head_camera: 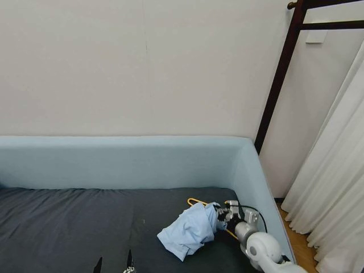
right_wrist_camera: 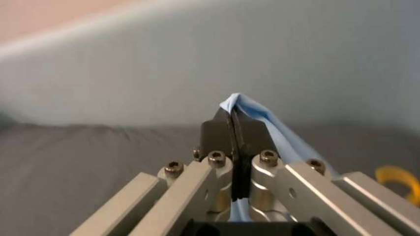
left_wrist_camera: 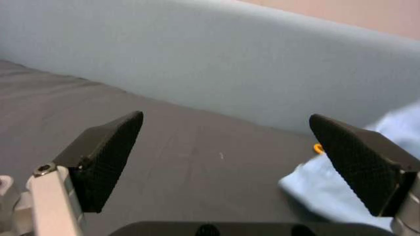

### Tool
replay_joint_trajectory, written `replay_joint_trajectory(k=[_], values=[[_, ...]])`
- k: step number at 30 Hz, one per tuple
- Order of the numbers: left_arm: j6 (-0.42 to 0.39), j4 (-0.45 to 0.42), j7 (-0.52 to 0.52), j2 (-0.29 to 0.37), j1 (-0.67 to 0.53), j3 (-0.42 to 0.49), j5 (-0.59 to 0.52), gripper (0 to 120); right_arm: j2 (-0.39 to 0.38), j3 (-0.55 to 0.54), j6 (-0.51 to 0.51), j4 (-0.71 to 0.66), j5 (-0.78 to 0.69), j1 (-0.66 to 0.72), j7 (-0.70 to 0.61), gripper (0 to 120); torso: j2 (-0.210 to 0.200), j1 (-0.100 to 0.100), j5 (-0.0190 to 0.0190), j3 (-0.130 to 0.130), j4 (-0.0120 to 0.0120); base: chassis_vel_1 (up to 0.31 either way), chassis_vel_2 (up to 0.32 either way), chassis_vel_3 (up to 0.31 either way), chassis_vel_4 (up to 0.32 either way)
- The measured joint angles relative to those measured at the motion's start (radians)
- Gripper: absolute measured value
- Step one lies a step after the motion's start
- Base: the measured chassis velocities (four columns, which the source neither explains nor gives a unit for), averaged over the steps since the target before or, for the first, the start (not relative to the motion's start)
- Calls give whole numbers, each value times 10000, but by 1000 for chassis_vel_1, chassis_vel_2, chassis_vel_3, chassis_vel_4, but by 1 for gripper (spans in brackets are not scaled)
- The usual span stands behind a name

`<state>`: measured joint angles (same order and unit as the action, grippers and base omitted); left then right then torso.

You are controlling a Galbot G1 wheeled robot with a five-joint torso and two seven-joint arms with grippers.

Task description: Pick up the clothes from the sofa and hang them on the clothes hanger.

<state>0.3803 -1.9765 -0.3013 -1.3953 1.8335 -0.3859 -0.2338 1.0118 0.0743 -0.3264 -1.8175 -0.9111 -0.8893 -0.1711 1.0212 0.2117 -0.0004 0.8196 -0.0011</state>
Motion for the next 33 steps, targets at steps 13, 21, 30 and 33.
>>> replay_joint_trajectory(k=[13,21,30,33], values=[[146,-51,-71,-30,-43,-48,-11,100,-1572,-2628,-773,-1691,-594,5604,-327,0,1,0,1,1,-2,0,0,0,0],[348,-25,-119,4,-26,-208,-165,100,-599,-4384,-540,68,-883,8771,-520,0,0,1,4,3,0,0,0,0,0],[482,158,-182,-35,-90,-311,-380,100,625,-4968,-470,1005,-1733,11097,-1144,0,0,1,-3,0,0,0,0,0,0],[483,178,-186,0,-128,-312,-406,100,503,-4822,-471,953,-1857,11166,-1289,0,0,1,0,1,0,0,0,0,0]])
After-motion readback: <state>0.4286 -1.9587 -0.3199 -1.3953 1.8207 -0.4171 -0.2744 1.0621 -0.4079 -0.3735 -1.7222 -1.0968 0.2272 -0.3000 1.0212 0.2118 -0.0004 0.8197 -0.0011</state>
